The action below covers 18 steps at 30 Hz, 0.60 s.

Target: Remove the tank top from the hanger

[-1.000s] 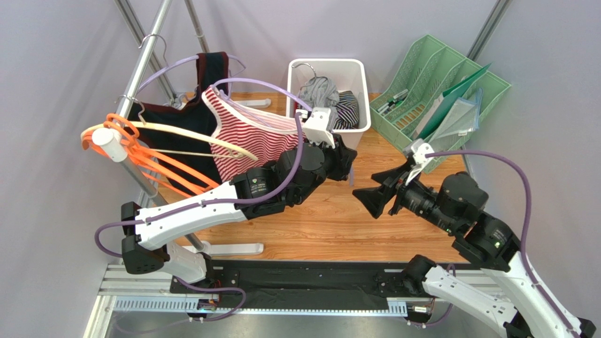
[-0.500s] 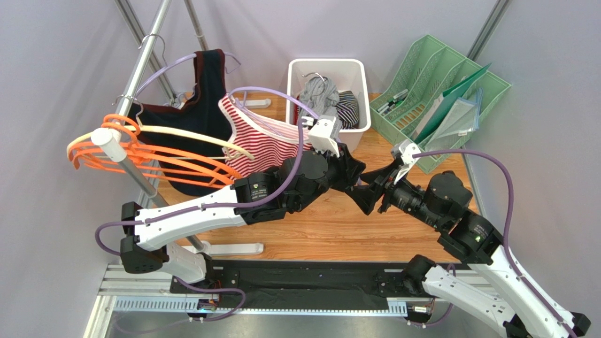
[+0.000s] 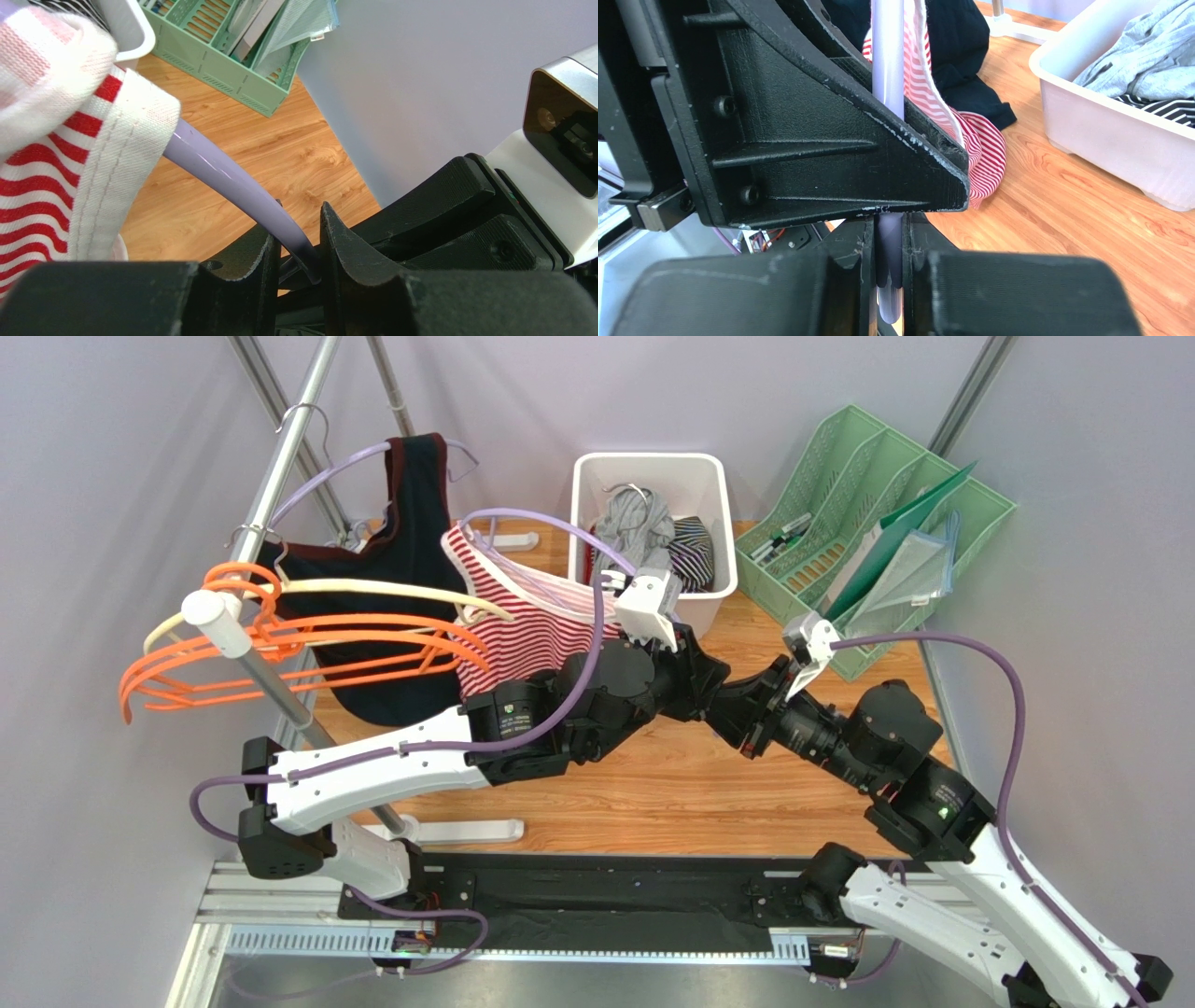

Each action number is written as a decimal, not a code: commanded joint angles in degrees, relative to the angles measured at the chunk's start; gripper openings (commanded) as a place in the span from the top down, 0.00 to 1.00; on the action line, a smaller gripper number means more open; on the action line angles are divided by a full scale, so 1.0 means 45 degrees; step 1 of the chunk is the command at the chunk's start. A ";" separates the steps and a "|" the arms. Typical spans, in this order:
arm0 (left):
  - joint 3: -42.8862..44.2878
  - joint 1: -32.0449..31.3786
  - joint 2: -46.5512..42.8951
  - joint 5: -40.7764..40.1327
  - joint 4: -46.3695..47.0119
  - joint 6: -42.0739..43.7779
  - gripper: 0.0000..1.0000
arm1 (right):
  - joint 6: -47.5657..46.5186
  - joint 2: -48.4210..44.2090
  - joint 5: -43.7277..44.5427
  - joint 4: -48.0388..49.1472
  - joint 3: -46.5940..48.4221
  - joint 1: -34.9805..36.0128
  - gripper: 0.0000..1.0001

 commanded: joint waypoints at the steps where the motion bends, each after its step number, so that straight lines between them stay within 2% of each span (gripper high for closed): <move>1: 0.1132 -0.0249 -0.0389 0.0039 0.0782 0.0540 1.00 | 0.0143 -0.0516 0.1334 0.0161 -0.0461 -0.0091 1.00; 6: 0.0996 -0.0249 -0.0604 -0.0136 0.1192 0.0970 0.99 | 0.0572 -0.2292 0.1862 0.1213 -0.1378 -0.0091 1.00; 8: 0.1132 -0.0249 -0.0585 -0.0137 0.1212 0.1184 0.91 | 0.0592 -0.2606 0.1863 0.1372 -0.1653 -0.0091 1.00; 9: 0.1152 -0.0249 -0.0565 -0.0040 0.1251 0.1282 0.83 | 0.0592 -0.2858 0.1863 0.1450 -0.1692 -0.0091 1.00; 12: 0.1132 -0.0249 -0.0585 0.0233 0.1583 0.1478 0.68 | 0.0573 -0.3288 0.2312 0.1528 -0.1965 -0.0091 1.00; 16: 0.1289 -0.0249 -0.0526 0.0565 0.1369 0.1537 0.59 | 0.0709 -0.3661 0.2993 0.1334 -0.2005 -0.0091 1.00; 18: 0.1172 -0.0249 -0.0662 0.1361 0.1446 0.1808 0.57 | 0.0748 -0.3759 0.3248 0.1061 -0.1811 -0.0091 1.00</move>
